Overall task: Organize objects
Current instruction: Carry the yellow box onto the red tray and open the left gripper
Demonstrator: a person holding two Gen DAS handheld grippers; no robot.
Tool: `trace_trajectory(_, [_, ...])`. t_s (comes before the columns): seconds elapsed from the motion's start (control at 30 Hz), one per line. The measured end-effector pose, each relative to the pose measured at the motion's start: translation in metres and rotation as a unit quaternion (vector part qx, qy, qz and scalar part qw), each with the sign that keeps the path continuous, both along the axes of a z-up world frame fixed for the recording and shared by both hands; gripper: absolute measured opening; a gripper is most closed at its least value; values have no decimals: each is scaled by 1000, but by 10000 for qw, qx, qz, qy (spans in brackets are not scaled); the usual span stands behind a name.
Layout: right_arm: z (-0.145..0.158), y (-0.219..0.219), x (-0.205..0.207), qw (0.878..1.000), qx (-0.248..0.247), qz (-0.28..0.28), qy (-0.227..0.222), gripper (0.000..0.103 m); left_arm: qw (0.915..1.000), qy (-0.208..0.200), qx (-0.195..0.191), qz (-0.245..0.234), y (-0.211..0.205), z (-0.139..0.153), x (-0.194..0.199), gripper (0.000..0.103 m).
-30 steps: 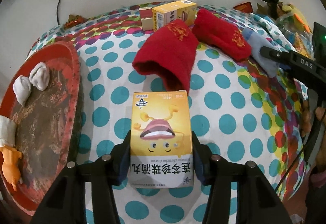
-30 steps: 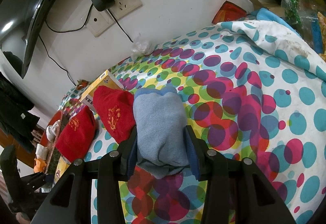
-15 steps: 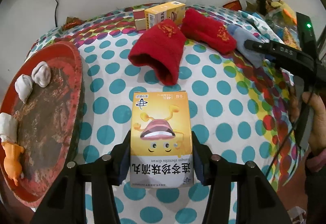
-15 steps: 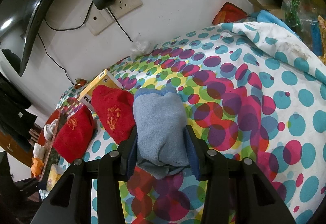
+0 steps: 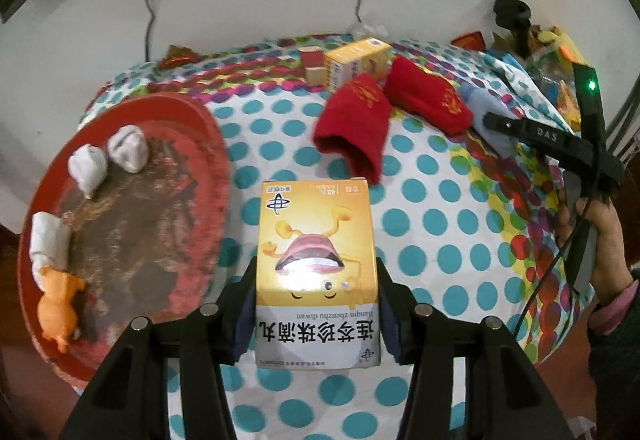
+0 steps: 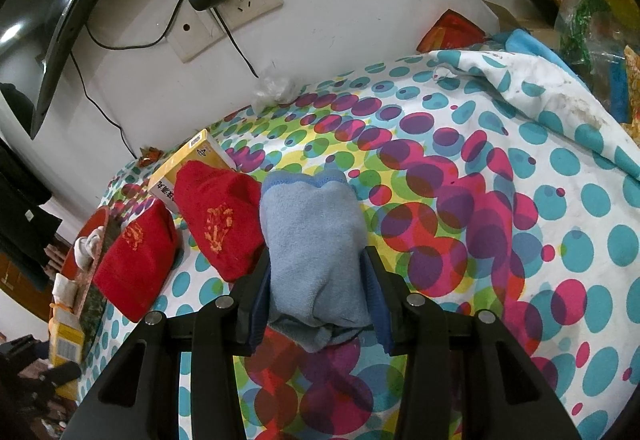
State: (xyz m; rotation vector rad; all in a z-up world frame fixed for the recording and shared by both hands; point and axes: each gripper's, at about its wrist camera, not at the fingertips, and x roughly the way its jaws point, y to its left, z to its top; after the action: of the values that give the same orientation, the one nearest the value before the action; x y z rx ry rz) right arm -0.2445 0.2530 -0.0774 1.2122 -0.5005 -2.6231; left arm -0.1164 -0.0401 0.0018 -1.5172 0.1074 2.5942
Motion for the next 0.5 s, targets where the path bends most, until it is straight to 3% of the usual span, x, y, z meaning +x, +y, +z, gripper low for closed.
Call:
trace_trajectory(0.27, [0, -1, 0, 10000, 42, -10, -3, 40, 9987, 109, -128, 485, -50, 16, 1, 52])
trace_trajectory(0.5, [0, 0, 0, 10000, 67, -9, -4, 40, 9939, -3, -85, 1102, -108, 9, -6, 52])
